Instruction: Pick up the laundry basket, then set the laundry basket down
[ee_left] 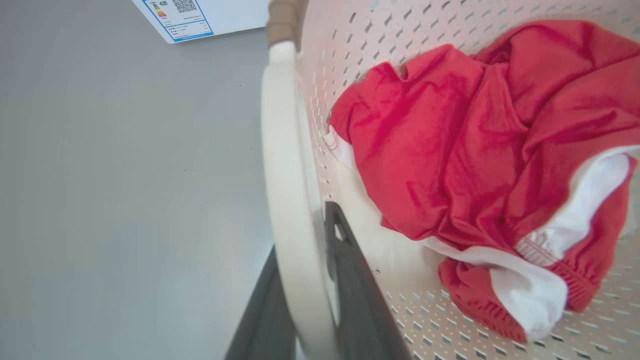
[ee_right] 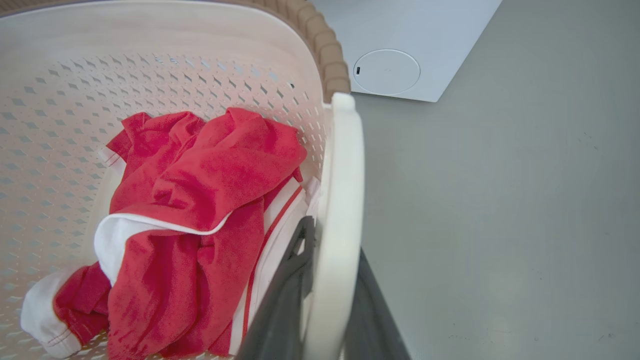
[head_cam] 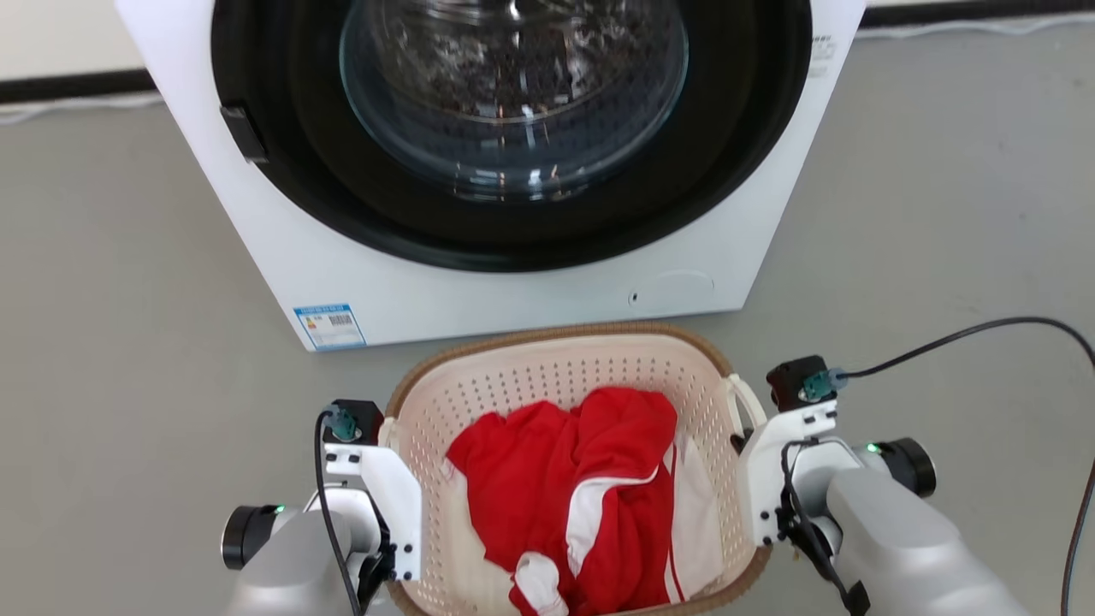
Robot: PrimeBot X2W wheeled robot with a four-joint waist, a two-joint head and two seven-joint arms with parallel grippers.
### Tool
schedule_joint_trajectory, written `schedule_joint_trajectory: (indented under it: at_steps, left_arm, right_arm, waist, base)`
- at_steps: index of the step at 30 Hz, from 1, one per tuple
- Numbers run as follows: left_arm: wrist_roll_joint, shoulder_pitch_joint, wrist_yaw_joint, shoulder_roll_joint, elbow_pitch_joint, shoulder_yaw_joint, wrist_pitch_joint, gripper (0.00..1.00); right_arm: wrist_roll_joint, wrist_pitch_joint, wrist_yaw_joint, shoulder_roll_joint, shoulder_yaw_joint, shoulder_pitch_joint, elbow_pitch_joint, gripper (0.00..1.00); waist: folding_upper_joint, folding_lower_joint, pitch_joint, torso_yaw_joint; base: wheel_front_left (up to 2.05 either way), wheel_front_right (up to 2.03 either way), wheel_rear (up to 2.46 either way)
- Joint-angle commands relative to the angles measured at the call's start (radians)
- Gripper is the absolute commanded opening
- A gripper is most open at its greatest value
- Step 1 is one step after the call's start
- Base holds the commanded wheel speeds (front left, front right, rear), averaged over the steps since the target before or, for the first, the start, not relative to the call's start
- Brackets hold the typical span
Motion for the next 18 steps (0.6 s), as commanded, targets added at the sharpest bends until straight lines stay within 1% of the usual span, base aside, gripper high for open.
schedule_joint_trajectory:
  at_steps: [1,10,18]
  left_arm:
    - [0.001,-0.006,-0.009,0.030,-0.013,0.008,0.001,0.00]
    - [-0.002,0.029,-0.016,0.026,-0.013,-0.009,0.032,0.00]
    - [-0.010,0.039,-0.022,0.023,-0.013,-0.018,0.047,0.00]
  right_arm:
    - [0.011,0.007,0.008,0.015,0.032,0.006,-0.028,0.00]
    - [0.060,0.042,0.008,0.015,0.084,0.037,-0.043,0.00]
    - [0.099,0.056,0.008,0.015,0.119,0.041,-0.048,0.00]
  waist:
    - [0.0000,0.0000,-0.035,0.004]
    - [0.0000,0.0000,-0.106,0.002]
    - [0.0000,0.0000,-0.129,0.002]
  base:
    - [0.00,0.00,0.00]
    - [0.00,0.00,0.00]
    - [0.00,0.00,0.00]
